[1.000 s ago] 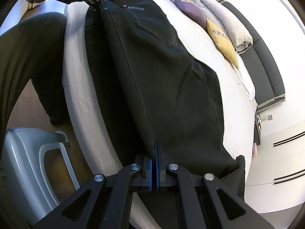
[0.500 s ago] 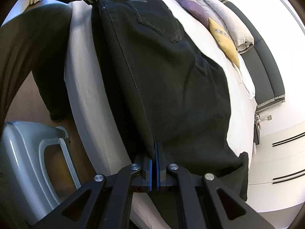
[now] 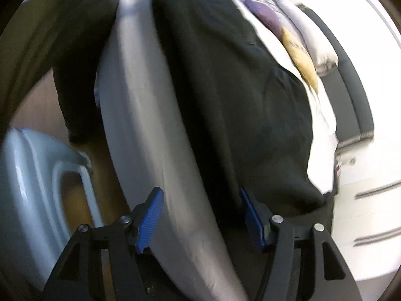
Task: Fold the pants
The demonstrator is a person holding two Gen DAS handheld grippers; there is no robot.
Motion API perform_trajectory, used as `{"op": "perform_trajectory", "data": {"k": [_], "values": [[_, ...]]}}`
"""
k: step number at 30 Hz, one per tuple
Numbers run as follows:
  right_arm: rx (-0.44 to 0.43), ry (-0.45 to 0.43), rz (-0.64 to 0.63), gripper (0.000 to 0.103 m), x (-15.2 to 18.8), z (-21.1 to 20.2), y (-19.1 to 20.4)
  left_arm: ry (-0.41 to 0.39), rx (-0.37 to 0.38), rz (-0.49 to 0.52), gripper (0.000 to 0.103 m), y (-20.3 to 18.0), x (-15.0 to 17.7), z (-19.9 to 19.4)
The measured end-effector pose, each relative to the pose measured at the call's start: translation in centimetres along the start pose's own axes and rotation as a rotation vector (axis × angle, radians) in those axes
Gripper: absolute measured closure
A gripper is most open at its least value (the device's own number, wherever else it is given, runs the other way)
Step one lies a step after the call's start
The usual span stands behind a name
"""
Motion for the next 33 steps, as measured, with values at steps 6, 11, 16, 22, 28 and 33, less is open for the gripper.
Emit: {"op": "perform_trajectory", "data": {"k": [6,11,16,22,28,33], "values": [[-0.193,-0.11,0.393,0.039,-3.2,-4.9,-5.6,-0.098,0.041,-0.143,0.08,3.1,-3.4,-2.7],[-0.377,-0.193,0.632,0.039,-6.6,-5.3,-8.4,-0.148,0.04,-0.228,0.079,4.3,-8.6,-0.2],[-0.465,-0.149,0.811,0.039,-6.3,-0.4,-9.5,-0.05,0.124,-0.297,0.079,3.3,-11.3,6.5],[-0.332,-0.028,0.865,0.053,-1.3,1.5,-10.3,-0.057,0.221,-0.409,0.077,4.5,-9.8,7.4],[-0.408,-0.138,0.875,0.049,-5.1,-0.8,-12.5,-0.189,0.204,-0.457,0.076,8.9,-15.9,4.4],[-0.499,-0.114,0.916,0.037,-7.4,2.1,-13.0,-0.164,0.27,-0.411,0.076,9.5,-23.8,10.0]]}}
Point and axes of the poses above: each gripper's, at about its wrist camera, not at the fingertips, and z roughly the way its jaws point, y to its left, x to its underside, the point moved 8 cm from there along z, roughly the way its jaws point, and after that the axes turned 12 degrees about z, right-handed, at the moved point
